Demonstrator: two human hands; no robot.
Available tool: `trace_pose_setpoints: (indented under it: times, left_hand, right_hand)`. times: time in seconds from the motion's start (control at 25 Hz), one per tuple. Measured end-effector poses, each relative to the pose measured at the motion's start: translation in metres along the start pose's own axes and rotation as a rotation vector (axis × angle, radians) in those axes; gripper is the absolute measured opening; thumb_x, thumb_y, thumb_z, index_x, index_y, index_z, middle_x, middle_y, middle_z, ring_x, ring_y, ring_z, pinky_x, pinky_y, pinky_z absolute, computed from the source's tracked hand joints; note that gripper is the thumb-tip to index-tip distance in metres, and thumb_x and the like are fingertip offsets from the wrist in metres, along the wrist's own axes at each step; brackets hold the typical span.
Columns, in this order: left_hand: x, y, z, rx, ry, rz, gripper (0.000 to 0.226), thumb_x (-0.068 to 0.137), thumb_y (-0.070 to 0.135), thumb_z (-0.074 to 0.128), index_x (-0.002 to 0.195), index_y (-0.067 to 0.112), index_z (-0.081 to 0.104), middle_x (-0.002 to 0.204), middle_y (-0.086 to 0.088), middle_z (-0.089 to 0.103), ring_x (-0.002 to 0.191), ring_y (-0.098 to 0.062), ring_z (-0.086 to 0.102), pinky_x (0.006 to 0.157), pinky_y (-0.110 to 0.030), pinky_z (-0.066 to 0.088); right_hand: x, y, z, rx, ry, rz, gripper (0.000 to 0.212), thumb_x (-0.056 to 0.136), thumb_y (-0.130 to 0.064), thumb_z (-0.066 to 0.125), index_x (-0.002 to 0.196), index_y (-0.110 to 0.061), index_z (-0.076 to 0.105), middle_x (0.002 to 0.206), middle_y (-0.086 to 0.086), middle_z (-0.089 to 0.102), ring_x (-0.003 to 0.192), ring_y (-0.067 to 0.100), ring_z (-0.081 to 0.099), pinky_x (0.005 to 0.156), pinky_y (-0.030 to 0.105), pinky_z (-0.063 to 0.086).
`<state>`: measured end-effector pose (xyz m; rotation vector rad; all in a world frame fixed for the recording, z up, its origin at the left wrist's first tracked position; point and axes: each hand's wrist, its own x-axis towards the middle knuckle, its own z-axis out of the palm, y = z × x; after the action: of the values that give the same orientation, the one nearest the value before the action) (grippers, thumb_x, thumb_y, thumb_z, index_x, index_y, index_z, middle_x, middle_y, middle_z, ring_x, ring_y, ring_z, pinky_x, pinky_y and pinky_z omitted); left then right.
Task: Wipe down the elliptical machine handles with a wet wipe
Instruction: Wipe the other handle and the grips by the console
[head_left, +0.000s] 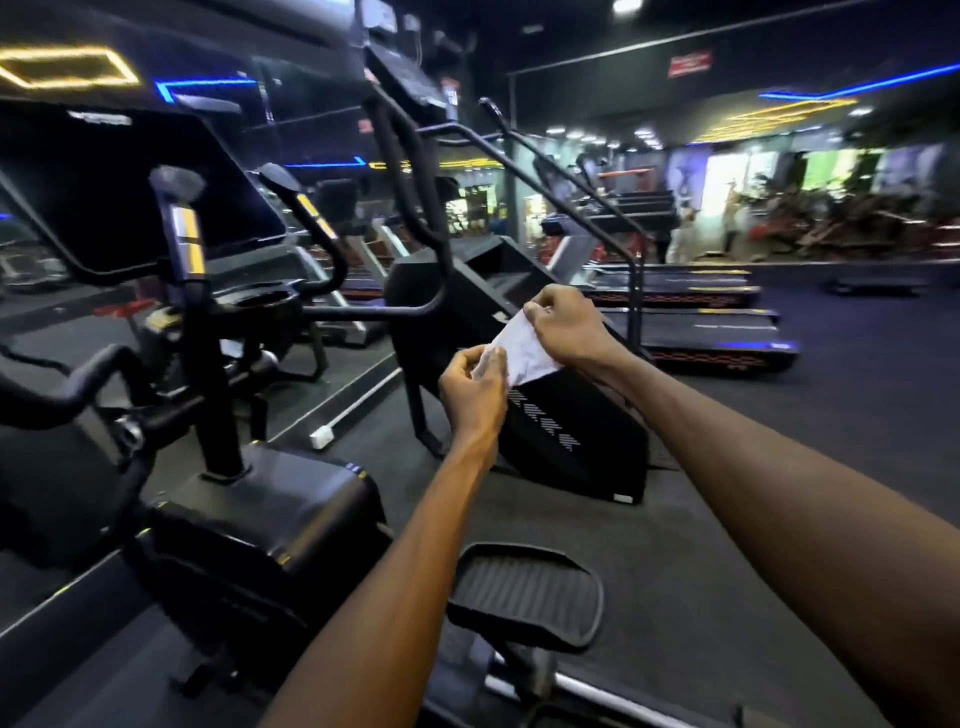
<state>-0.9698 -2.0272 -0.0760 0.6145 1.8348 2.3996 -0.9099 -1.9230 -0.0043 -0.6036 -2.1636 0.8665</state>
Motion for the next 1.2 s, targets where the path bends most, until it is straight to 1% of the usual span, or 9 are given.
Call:
trace_pose_setpoints:
  times: [0.16,0.36,0.48,0.56,0.76,0.88,0.96,1.08,1.2]
  left_hand:
    - [-0.039,-0.013,0.049,-0.05,-0.134,-0.083,0.016,0.086,0.025,0.072,0.089,0.009,0.07,0.074,-0.003,0.067,0.062,-0.01,0.056,0.059,-0.024,0.047]
    - [-0.095,-0.016,0.125,-0.098,-0.362,-0.246,0.016,0.09,0.026,0.07,0.08,0.015,0.065,0.067,0.0,0.061,0.054,-0.008,0.048,0.046,-0.018,0.038]
    - [-0.129,-0.022,0.171,-0.127,-0.434,-0.259,0.014,0.089,0.025,0.071,0.079,0.017,0.067,0.066,0.001,0.062,0.053,-0.009,0.049,0.048,-0.02,0.039]
    - [-0.154,-0.027,0.207,-0.135,-0.495,-0.265,0.013,0.087,0.026,0.073,0.079,0.016,0.07,0.069,-0.003,0.065,0.059,-0.014,0.054,0.056,-0.026,0.043]
    - [-0.226,-0.035,0.296,0.006,-0.752,-0.319,0.016,0.08,0.033,0.076,0.078,0.018,0.07,0.075,-0.004,0.069,0.063,-0.018,0.057,0.057,-0.027,0.041]
    - [-0.27,-0.036,0.345,-0.002,-0.779,-0.351,0.015,0.081,0.029,0.072,0.072,0.017,0.069,0.07,-0.003,0.067,0.062,-0.018,0.057,0.055,-0.026,0.04]
    - [-0.299,-0.039,0.378,0.009,-0.769,-0.34,0.016,0.083,0.029,0.069,0.073,0.018,0.07,0.072,-0.003,0.067,0.062,-0.017,0.059,0.056,-0.026,0.04]
    - [-0.332,-0.046,0.421,-0.011,-0.743,-0.338,0.013,0.085,0.025,0.068,0.074,0.018,0.071,0.072,-0.003,0.068,0.063,-0.017,0.062,0.06,-0.029,0.044]
    - [-0.339,-0.049,0.465,-0.172,-0.664,-0.486,0.02,0.086,0.013,0.067,0.066,0.015,0.066,0.055,0.001,0.065,0.057,-0.018,0.059,0.061,-0.03,0.048]
  right_hand:
    - [-0.036,0.052,-0.059,0.004,0.119,0.101,0.019,0.098,-0.017,0.052,0.093,-0.003,0.064,0.089,0.005,0.061,0.083,0.016,0.053,0.062,0.028,0.032]
    - [-0.078,0.105,-0.143,0.099,0.239,0.238,0.023,0.097,-0.024,0.056,0.082,-0.007,0.058,0.075,0.004,0.055,0.073,0.017,0.05,0.065,0.034,0.041]
    - [-0.115,0.129,-0.194,0.226,0.091,0.327,0.033,0.092,-0.035,0.067,0.088,-0.002,0.065,0.07,0.005,0.062,0.062,0.015,0.056,0.057,0.028,0.046]
    - [-0.138,0.151,-0.229,0.21,0.003,0.385,0.022,0.09,-0.027,0.071,0.088,-0.005,0.068,0.065,0.002,0.066,0.054,0.012,0.06,0.051,0.025,0.048]
    - [-0.166,0.219,-0.321,0.299,0.347,0.482,0.018,0.094,-0.015,0.061,0.082,-0.003,0.064,0.083,0.013,0.063,0.075,0.023,0.061,0.065,0.04,0.053]
    - [-0.182,0.263,-0.376,0.332,0.472,0.575,0.021,0.093,-0.02,0.06,0.088,-0.001,0.066,0.089,0.015,0.067,0.078,0.026,0.064,0.076,0.054,0.057]
    - [-0.194,0.293,-0.408,0.339,0.519,0.603,0.019,0.092,-0.019,0.062,0.094,0.0,0.066,0.093,0.015,0.068,0.081,0.027,0.065,0.08,0.05,0.057]
    - [-0.204,0.324,-0.442,0.322,0.555,0.612,0.017,0.092,-0.016,0.062,0.096,0.0,0.066,0.096,0.017,0.07,0.081,0.028,0.067,0.073,0.044,0.057]
    - [-0.198,0.349,-0.465,0.292,0.54,0.577,0.017,0.09,-0.017,0.062,0.094,-0.001,0.067,0.09,0.015,0.068,0.077,0.029,0.064,0.063,0.042,0.053]
